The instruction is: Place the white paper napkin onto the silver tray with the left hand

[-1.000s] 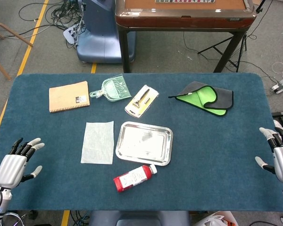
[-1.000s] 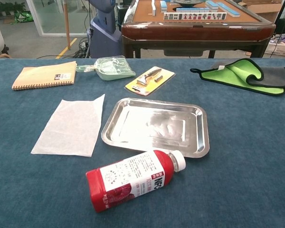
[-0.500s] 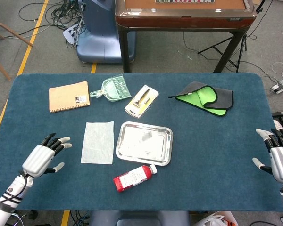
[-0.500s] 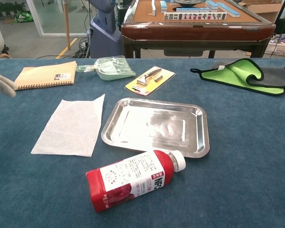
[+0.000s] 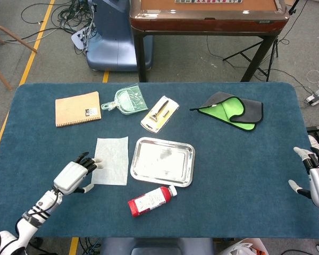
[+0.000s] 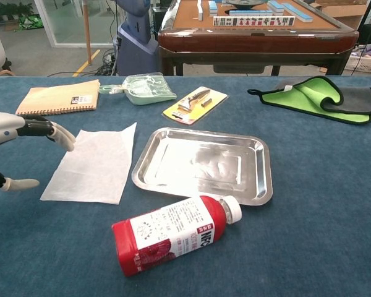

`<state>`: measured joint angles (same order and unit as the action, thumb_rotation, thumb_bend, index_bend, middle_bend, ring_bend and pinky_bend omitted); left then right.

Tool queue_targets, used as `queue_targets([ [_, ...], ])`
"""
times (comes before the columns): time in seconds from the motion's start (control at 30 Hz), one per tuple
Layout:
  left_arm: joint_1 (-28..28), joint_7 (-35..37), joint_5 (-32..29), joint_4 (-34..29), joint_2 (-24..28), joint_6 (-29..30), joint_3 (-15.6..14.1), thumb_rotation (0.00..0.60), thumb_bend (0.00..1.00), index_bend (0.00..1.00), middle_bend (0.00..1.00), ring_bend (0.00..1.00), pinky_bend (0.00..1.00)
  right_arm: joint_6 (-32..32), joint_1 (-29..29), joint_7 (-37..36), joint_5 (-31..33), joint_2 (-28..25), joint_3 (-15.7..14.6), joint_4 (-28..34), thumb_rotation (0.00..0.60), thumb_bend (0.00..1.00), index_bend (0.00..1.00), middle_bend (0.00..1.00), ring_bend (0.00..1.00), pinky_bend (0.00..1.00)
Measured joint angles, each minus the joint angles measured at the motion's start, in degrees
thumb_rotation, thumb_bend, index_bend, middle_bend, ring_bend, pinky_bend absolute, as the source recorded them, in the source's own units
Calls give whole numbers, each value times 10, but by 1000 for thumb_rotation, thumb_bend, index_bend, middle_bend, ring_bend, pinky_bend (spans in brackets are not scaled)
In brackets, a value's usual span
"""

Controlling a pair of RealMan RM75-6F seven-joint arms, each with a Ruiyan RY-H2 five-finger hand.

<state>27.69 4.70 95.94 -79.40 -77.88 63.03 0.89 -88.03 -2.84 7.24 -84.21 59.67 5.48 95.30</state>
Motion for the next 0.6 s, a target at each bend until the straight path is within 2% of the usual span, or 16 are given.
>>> queue_targets([
  [0.6, 38, -20, -36, 50, -75, -47, -7, 600, 246, 241, 200, 196, 68, -1, 7, -11, 8, -2, -1, -9, 600, 51, 203, 258, 139, 143],
])
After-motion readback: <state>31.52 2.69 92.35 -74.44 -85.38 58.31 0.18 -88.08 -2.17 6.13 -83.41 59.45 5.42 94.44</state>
